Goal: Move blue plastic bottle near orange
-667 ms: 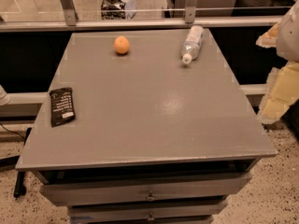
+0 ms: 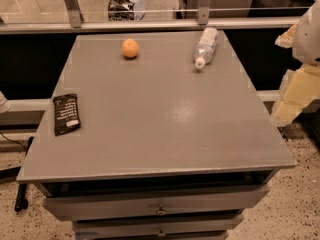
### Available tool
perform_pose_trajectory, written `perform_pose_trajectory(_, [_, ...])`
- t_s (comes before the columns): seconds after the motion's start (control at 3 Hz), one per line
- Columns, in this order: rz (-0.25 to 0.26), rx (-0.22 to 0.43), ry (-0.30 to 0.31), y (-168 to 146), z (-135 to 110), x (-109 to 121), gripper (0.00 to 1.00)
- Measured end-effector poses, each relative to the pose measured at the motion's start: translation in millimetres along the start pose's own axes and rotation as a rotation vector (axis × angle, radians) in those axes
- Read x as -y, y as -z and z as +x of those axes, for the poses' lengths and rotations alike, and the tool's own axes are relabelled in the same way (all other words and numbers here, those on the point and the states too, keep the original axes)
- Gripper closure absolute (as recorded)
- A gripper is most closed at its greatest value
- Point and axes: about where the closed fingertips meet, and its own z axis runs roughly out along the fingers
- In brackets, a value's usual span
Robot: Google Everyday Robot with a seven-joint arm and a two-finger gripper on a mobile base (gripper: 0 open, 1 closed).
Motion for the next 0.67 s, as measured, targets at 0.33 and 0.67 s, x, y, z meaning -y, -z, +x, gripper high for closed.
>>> perform_pose_trajectory(0.33, [0.095, 0.022, -0.118, -22.5, 5.6, 51.7, 0.00])
perform_pose_trajectory(0.67, [0.172, 0.084, -0.248, -39.6, 6.5, 110.0, 0.00])
